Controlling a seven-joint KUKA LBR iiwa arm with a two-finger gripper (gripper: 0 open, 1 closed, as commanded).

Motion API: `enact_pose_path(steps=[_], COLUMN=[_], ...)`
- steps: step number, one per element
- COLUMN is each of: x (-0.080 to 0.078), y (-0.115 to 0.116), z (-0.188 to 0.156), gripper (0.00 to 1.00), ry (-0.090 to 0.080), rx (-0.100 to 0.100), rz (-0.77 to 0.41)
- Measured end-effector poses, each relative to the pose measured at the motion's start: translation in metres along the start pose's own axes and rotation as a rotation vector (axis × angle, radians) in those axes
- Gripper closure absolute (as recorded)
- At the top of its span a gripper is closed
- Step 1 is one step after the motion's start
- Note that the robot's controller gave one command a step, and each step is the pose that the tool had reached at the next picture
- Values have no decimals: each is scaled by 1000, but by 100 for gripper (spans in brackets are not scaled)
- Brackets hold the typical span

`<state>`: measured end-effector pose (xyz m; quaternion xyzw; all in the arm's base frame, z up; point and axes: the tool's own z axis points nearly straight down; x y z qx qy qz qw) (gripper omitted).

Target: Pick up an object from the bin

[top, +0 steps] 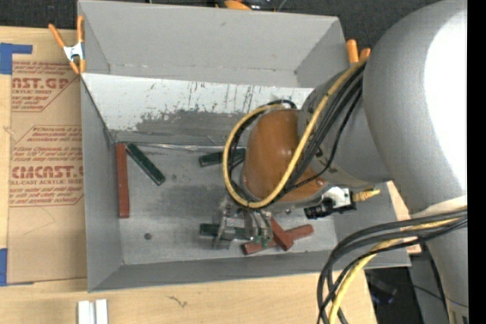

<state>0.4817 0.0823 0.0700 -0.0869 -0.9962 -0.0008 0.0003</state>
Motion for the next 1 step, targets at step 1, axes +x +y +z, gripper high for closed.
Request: enact_pose_path(steps=[1], x=[-10], y=[6], z=[-167], gripper=[100], ry=[-9], rx=[-2], rz=[29])
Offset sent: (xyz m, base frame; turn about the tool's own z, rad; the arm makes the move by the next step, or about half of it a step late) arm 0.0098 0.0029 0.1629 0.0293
